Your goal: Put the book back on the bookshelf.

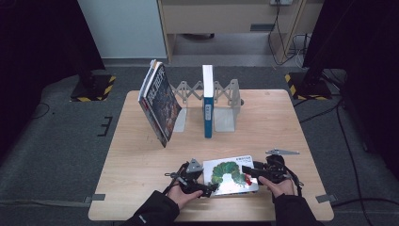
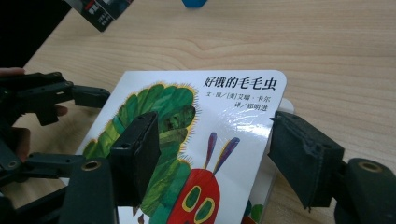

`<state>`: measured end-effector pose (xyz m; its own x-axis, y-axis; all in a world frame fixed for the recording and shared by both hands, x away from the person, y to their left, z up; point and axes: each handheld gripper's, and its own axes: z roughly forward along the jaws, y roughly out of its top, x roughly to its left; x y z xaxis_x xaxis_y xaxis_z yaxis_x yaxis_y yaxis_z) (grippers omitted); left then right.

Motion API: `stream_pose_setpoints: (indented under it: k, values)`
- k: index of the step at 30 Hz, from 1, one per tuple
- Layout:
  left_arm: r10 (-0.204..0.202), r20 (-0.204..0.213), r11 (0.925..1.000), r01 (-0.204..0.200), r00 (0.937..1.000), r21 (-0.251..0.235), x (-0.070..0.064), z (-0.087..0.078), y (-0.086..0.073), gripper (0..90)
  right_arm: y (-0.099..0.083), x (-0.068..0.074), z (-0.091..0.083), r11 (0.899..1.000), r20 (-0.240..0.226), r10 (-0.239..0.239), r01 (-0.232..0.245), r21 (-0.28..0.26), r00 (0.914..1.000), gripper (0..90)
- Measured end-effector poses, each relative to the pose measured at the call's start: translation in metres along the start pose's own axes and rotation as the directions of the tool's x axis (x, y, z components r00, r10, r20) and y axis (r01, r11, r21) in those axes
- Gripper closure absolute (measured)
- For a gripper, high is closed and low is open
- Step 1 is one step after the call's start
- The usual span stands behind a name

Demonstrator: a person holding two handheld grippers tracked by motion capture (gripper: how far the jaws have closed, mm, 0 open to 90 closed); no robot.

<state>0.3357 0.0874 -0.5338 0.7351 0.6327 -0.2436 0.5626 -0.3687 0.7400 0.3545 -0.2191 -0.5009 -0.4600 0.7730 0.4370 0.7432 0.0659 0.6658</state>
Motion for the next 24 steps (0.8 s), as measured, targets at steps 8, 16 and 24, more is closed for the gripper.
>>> stream_pose_setpoints:
  k: [8, 16, 24]
  values:
    - [-0.024, 0.022, 0.9995, 0.025, 0.9995, -0.021, 0.0022, 0.0005, -0.0021, 6.6, 0.0018, 0.0046, -0.0074, 0.997, -0.036, -0.010, 0.007, -0.072, 0.9993, 33.8]
    - [-0.023, 0.025, 0.9995, 0.023, 0.9994, -0.020, 0.0022, 0.0007, -0.0020, 5.5, 0.0008, 0.0058, -0.0067, 0.997, -0.036, 0.002, -0.005, -0.082, 0.9993, 31.3]
    - [-0.025, 0.028, 0.9995, 0.026, 0.9993, -0.021, 0.0024, 0.0006, -0.0021, 5.2, -0.0008, 0.0065, -0.0072, 0.995, -0.048, 0.022, -0.026, -0.095, 0.9986, 29.6]
